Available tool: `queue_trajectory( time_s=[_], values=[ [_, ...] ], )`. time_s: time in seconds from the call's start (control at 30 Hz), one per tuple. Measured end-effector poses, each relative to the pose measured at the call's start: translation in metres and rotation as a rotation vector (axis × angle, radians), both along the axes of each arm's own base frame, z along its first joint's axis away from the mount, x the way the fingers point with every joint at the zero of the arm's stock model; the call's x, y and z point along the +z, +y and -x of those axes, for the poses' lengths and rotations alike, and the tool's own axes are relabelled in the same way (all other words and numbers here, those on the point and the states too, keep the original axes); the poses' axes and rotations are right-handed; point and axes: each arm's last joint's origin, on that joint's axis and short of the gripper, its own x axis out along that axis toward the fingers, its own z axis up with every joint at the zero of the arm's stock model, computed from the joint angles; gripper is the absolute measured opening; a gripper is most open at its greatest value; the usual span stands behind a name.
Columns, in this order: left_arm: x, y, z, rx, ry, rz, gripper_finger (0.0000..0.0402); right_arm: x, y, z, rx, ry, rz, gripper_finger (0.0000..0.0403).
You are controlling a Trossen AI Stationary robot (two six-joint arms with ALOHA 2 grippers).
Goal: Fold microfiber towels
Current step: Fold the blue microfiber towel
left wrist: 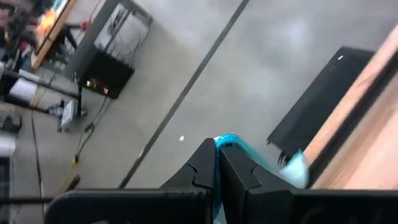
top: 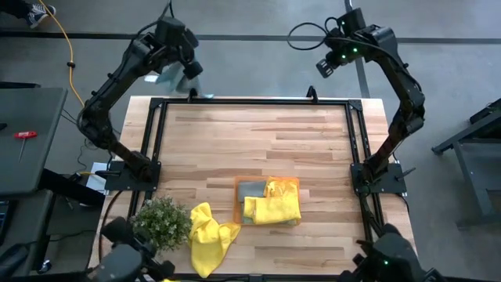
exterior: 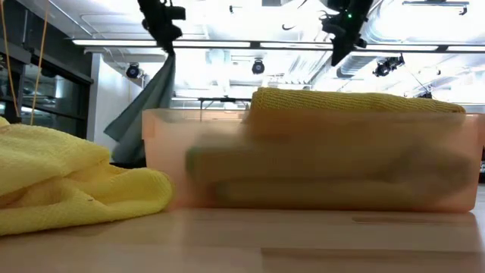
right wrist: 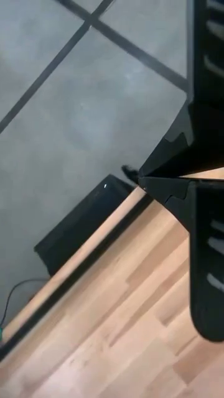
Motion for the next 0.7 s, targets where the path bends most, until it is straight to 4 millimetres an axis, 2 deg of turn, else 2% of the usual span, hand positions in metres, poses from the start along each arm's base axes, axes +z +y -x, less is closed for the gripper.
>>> queue_trajectory(
  time_s=[0.17,0.37,0.5,0.7],
  values=[
    [0.001,-0.014,-0.022,-0.089,-0.022,-0.005,0.0,0.002,0.001,-0.007,0.012,-0.037,0.021,0.0],
    [0.011,-0.029,-0.054,-0.212,-0.127,-0.096,0.0,0.005,0.001,-0.012,0.103,-0.142,-0.005,0.0],
    [0.019,-0.049,-0.08,-0.34,-0.241,-0.126,0.0,0.006,0.0,-0.013,0.121,-0.168,0.006,0.0],
    [0.039,-0.085,-0.104,-0.556,-0.357,-0.05,0.0,0.008,-0.003,-0.011,0.129,-0.197,0.022,0.0]
  ],
)
